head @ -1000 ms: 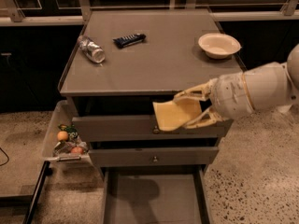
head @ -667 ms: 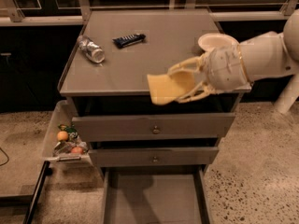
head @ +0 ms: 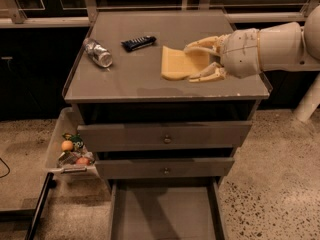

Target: Pick sponge from bottom drawer and place on counter

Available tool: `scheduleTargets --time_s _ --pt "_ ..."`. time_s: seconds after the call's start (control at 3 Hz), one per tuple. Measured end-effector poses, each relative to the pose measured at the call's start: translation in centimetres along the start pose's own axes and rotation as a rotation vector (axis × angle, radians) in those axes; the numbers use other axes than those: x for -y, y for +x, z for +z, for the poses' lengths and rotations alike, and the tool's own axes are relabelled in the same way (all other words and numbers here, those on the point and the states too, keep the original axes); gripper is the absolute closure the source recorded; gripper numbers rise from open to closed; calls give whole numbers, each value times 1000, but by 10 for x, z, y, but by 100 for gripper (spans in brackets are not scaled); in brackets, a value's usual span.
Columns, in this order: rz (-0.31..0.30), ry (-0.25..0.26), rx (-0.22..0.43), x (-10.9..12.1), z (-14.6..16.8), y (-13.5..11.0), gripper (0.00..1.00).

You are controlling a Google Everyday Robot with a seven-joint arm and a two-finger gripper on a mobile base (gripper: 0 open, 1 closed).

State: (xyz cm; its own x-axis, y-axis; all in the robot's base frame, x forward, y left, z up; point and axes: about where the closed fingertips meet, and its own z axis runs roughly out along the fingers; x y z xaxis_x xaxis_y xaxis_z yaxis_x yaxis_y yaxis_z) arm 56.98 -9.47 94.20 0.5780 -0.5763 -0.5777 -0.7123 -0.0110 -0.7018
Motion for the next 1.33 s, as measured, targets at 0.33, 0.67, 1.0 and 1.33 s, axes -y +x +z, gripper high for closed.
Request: scheduleTargets --time_s 0.33,0.67,1.0,1.33 --pt "94 43 -6 -7 10 24 100" --pt "94 43 -5 -7 10 24 100" --pt "114 84 37 10 18 25 100" --pt "186 146 68 43 31 42 100"
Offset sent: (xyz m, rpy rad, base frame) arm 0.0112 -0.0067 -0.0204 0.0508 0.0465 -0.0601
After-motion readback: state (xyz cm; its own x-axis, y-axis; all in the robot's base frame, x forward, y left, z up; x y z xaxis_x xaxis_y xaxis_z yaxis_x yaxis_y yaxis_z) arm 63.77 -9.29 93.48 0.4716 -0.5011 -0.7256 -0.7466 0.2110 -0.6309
